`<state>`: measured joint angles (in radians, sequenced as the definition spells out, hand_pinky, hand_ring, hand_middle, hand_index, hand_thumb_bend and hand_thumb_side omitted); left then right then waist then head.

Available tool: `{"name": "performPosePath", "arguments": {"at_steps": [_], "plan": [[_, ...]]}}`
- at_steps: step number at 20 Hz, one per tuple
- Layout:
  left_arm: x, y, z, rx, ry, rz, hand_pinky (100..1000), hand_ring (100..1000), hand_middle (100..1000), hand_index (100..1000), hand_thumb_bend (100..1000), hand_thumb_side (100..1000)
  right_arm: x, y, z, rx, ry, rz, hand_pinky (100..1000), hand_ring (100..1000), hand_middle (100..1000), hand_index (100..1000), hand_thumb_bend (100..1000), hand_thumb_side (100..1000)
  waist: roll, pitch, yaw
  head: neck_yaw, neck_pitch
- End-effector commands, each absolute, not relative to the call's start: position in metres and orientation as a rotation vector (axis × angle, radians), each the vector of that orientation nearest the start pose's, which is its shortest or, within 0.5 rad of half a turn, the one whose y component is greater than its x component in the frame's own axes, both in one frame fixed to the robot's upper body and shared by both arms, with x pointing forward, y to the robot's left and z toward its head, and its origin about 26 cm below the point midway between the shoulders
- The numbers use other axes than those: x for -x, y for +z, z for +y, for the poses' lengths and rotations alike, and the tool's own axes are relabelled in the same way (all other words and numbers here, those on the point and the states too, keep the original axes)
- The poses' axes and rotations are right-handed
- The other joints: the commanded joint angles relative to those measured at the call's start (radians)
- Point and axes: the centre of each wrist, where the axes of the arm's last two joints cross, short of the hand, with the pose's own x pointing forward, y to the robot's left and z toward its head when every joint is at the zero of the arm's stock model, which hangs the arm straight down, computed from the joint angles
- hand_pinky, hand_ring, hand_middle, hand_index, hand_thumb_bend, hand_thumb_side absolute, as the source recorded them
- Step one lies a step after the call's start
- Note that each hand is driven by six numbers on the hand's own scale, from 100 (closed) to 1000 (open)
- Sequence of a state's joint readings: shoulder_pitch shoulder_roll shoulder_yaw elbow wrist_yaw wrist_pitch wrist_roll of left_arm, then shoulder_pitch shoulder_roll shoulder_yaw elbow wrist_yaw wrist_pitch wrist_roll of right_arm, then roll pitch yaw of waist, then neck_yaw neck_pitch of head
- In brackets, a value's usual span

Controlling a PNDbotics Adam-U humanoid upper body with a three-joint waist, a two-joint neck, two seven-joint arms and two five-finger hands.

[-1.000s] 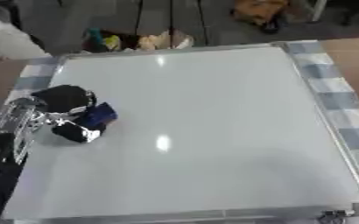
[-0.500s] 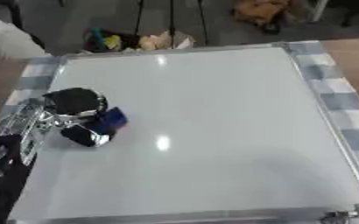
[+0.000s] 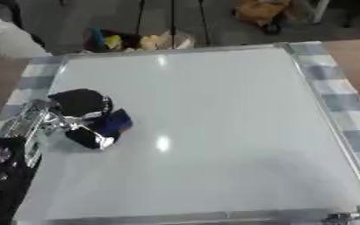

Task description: Wipe the whiteboard clean with a brush.

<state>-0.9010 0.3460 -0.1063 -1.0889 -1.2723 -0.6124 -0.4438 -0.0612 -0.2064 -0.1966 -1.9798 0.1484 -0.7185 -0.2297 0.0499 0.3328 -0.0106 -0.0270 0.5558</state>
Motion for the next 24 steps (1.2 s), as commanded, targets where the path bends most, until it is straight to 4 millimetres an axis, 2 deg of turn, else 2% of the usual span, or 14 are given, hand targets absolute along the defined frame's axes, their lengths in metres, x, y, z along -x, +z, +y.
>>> {"name": "performPosePath", "arguments": {"at_steps": [1, 12, 13, 14, 16, 24], "plan": [[-0.467, 0.2, 0.247, 1.352, 2.743, 1.847, 356, 508, 353, 260, 100, 644, -0.266, 0.14, -0.317, -0.615, -0.106, 3.378, 717, 857, 626, 814, 100, 809, -0.006, -0.012, 0.0, 0.003, -0.009], [-0.471, 0.184, 0.279, 1.476, 2.798, 1.873, 355, 507, 356, 261, 100, 679, -0.265, 0.138, -0.317, -0.622, -0.106, 3.377, 717, 856, 626, 813, 100, 811, -0.01, -0.013, 0.0, 0.002, -0.012], [-0.471, 0.185, 0.28, 1.48, 2.804, 1.873, 355, 508, 356, 261, 100, 679, -0.265, 0.138, -0.317, -0.622, -0.107, 3.377, 717, 856, 626, 813, 100, 811, -0.01, -0.013, 0.0, 0.002, -0.012], [-0.471, 0.185, 0.283, 1.484, 2.811, 1.872, 358, 509, 355, 262, 100, 642, -0.265, 0.137, -0.317, -0.623, -0.107, 3.376, 717, 856, 626, 813, 100, 810, -0.011, -0.014, -0.001, 0.003, -0.011], [-0.472, 0.186, 0.288, 1.491, 2.836, 1.864, 359, 509, 356, 262, 100, 690, -0.265, 0.137, -0.317, -0.624, -0.107, 3.376, 717, 856, 626, 813, 100, 810, -0.011, -0.014, -0.001, 0.003, -0.01], [-0.472, 0.19, 0.312, 1.556, 2.895, 1.899, 356, 507, 354, 265, 100, 688, -0.264, 0.136, -0.317, -0.631, -0.11, 3.377, 717, 856, 626, 813, 100, 808, -0.01, -0.016, 0.0, 0.0, -0.009]]}}
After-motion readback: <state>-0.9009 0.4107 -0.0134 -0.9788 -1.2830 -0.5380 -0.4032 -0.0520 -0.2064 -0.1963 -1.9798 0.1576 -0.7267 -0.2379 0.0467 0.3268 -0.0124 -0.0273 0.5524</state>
